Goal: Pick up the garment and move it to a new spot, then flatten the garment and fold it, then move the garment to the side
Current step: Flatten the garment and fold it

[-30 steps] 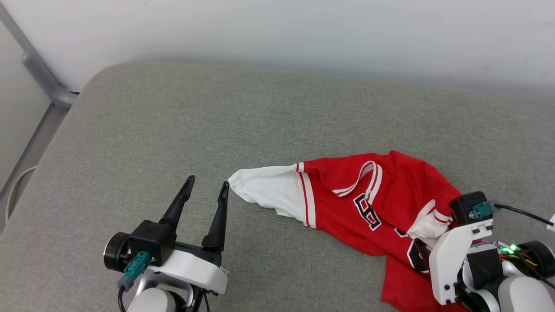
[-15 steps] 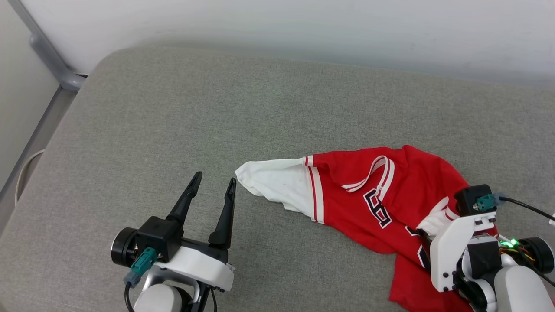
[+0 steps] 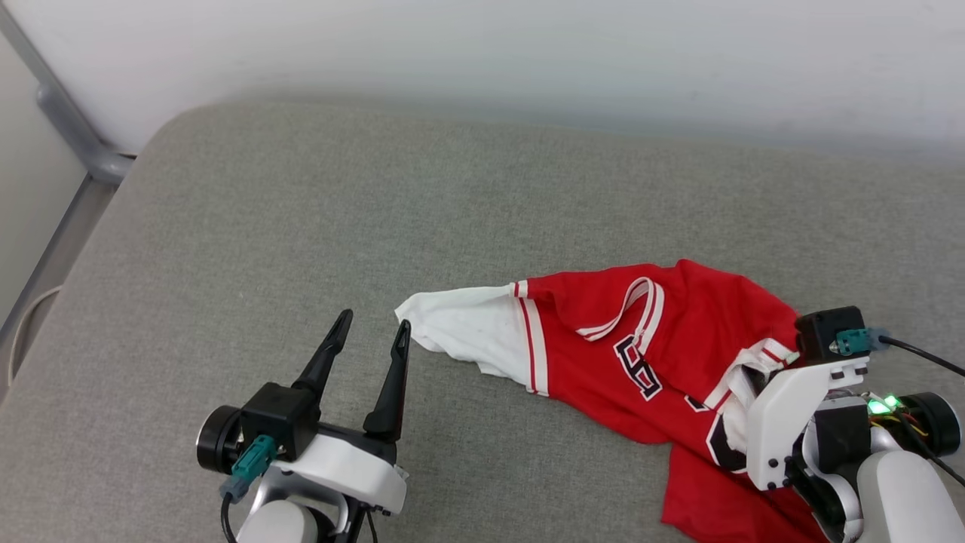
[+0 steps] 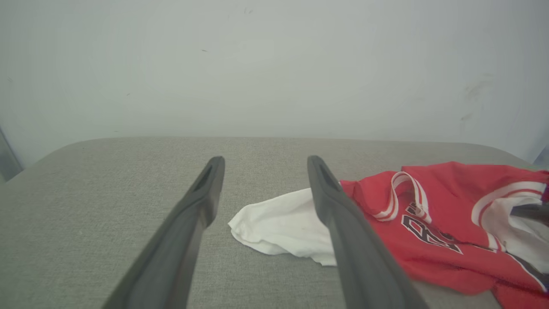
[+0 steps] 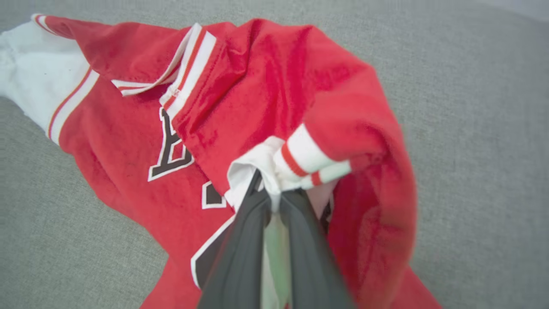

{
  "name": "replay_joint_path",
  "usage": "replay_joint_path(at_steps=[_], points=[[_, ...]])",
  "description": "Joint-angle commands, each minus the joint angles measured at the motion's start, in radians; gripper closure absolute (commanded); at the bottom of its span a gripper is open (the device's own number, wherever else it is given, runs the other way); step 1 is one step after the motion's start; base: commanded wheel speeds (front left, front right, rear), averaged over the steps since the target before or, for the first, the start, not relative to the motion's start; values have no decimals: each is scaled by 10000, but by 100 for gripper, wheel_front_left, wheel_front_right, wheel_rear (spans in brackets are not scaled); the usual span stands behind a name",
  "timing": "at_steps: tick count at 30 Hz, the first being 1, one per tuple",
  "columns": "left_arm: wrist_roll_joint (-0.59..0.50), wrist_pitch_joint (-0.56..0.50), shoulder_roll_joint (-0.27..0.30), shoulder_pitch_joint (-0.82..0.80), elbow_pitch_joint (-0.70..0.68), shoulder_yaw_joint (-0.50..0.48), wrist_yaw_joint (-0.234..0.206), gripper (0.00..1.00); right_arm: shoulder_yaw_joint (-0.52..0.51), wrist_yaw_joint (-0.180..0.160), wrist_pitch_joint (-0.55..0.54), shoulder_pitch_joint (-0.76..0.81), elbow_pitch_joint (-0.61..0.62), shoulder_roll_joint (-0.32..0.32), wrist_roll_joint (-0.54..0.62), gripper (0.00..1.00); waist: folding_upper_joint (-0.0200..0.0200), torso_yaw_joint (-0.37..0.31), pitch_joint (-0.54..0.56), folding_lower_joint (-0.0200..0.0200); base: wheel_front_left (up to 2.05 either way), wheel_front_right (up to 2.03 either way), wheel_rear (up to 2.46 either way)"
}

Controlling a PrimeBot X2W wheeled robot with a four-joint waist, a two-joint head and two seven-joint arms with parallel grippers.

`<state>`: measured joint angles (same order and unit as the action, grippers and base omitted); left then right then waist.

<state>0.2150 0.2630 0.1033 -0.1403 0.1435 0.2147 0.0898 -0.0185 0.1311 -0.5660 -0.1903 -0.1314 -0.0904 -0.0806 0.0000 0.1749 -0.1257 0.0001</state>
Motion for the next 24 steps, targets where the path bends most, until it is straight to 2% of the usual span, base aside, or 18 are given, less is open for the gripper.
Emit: replay_joint_path(at_steps=[1, 5, 8, 13, 18, 21, 24], points=[[-48, 25, -21, 123, 32, -56, 64, 0, 99, -7, 59, 52, 148, -55, -137, 100, 0, -115, 187, -1, 0, 0, 0], [-81, 25, -47, 353, 64, -199, 88, 0, 416, -10, -221, 240, 910, -437, -763, 100, 0, -354, 541, -1, 0, 0, 0], [-103, 25, -61, 530, 51, -323, 123, 0, 475, -9, -852, 229, 1629, -878, -1415, 100, 0, -587, 715, -1, 0, 0, 0], [-152, 25, -114, 713, -49, -449, 160, 0, 387, -10, -2778, 13, 2542, -2423, -2596, 100, 0, -959, 645, -1, 0, 0, 0], [-218, 25, -208, 489, -114, -453, 218, 0, -385, -9, -5220, -279, 2430, -3532, -4316, 100, 0, -1185, 244, -1, 0, 0, 0], [-269, 25, -272, 312, -112, -401, 245, 0, -852, -7, -6177, -636, 2201, -3982, -4509, 100, 0, -1213, -69, -1, 0, 0, 0], [-298, 25, -308, 133, -77, -343, 282, 0, -1351, -9, -6633, -1084, 1766, -4005, -4383, 100, 0, -1178, -429, -1, 0, 0, 0]])
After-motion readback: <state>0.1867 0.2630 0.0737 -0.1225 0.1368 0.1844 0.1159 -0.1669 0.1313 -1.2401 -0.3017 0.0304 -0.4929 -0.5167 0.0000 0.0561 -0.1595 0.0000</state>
